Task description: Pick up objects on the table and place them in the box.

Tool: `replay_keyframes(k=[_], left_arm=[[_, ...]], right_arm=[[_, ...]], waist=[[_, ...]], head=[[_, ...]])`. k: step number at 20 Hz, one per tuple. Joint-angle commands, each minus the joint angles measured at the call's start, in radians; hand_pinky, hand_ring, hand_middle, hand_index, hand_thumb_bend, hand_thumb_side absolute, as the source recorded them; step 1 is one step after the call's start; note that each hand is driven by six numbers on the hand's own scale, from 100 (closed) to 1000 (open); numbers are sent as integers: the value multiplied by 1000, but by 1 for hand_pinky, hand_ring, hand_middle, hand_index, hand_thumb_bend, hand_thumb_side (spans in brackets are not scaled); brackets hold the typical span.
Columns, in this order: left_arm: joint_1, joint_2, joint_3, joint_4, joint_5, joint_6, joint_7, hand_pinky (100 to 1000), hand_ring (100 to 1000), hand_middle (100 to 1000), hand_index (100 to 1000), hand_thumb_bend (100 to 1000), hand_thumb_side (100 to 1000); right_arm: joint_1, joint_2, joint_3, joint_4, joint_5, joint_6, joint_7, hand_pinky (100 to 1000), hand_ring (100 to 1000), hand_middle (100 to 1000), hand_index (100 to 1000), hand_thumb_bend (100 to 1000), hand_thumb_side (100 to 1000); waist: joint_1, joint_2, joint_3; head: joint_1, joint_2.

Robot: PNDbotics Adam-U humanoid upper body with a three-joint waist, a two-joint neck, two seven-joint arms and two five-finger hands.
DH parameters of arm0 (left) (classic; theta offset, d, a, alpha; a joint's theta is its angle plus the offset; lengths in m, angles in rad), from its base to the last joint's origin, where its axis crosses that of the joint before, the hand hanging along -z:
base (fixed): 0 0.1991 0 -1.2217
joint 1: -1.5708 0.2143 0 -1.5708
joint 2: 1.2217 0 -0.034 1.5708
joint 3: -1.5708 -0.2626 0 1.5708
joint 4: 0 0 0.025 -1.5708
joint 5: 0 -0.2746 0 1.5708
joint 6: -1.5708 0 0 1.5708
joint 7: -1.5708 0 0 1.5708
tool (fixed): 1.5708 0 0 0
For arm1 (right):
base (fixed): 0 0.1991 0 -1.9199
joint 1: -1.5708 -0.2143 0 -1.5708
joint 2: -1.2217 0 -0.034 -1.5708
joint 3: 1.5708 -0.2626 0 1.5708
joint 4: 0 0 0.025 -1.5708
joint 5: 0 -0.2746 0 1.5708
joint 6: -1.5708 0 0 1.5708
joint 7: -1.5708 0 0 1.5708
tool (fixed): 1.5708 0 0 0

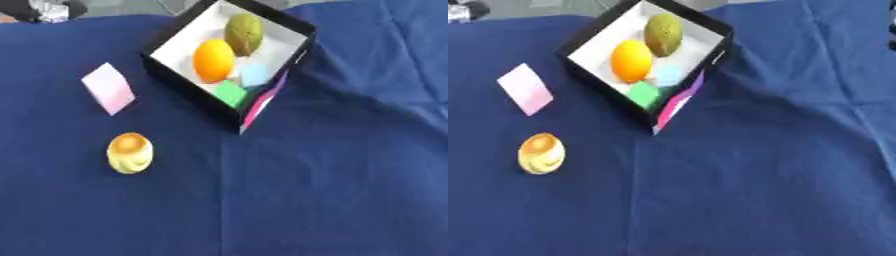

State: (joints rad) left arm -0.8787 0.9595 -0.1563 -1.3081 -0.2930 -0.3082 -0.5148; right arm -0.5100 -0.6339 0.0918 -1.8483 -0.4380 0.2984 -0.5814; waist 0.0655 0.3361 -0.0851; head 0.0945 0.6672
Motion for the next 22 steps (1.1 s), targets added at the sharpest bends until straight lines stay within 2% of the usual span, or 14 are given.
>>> replay_keyframes(k=[1,2,3,4,5,8,15,18,22], left_arm=[[29,87,-10,-54,49,-21,-71,848,870,824,880,640,289],[47,99,-16,-69,59,-29,-97,847,870,822,875,528,360],[62,108,-19,-82,69,-35,-121,847,871,822,874,533,358],[74,115,-23,-95,79,-40,-144,846,871,819,864,624,295],[83,121,-27,-106,88,-45,-163,846,871,818,861,605,275],[89,123,-35,-124,88,-55,-200,849,878,823,856,660,240],[41,83,-88,-96,33,-96,-213,838,867,809,833,669,113],[17,63,-115,-74,0,-122,-216,840,870,813,832,674,100],[-14,30,-144,-39,-55,-152,-206,838,867,814,814,619,100]], right_arm=[[-12,-38,-13,-10,5,1,-2,765,759,683,796,256,448],[-14,-39,-12,-11,5,1,-2,765,759,683,796,236,457],[-15,-39,-12,-11,5,2,-1,765,759,683,796,236,457],[-16,-38,-11,-11,5,3,0,765,759,683,796,237,457],[-17,-38,-10,-11,5,3,1,765,759,683,796,236,457],[-20,-37,-7,-12,4,5,4,765,759,683,796,235,458],[-22,-34,-3,-13,5,9,7,765,759,683,795,236,460],[-23,-32,-1,-13,4,10,9,765,759,682,795,236,460],[-24,-29,2,-12,4,12,11,765,759,682,795,236,462]], waist=[[-11,-43,2],[-11,-43,3],[-12,-43,3],[-12,-43,2],[-13,-43,2],[-16,-43,-1],[-20,-42,-2],[-21,-41,-4],[-20,-41,-7]], head=[[1,-6],[2,-8],[2,-9],[2,-10],[4,-10],[10,-14],[17,-21],[20,-22],[23,-24]])
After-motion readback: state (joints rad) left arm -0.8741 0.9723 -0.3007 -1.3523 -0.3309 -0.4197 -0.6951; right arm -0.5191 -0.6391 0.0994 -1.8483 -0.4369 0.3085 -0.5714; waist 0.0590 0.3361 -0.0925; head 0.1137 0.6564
